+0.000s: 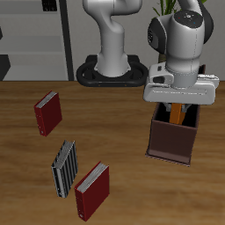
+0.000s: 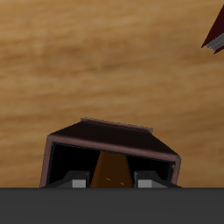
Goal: Place the orange book into the left desk caddy's right compartment
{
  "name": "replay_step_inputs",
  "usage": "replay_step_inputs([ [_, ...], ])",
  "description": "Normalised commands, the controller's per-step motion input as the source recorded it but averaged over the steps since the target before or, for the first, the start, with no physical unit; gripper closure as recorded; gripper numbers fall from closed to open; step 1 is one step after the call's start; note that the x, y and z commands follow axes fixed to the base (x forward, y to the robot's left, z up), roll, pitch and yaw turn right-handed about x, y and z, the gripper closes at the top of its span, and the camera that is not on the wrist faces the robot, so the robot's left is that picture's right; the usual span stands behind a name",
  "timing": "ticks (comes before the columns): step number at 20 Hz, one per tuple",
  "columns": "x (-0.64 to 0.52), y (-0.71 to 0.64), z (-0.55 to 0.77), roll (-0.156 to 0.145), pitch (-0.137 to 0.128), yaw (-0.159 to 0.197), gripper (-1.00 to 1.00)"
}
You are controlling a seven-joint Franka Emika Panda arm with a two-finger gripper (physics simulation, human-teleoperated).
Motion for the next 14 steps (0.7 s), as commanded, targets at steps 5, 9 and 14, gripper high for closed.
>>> replay_step_inputs([
  [5, 0.11, -0.03, -0.26, -0.022, 0.074, -0.009, -1.0],
  [9, 0.01, -0.07, -0.24, 0.0, 0.058, -0.016, -1.0],
  [14, -0.09, -0.06, 0.09, -0.007, -0.003, 0.0, -1.0],
])
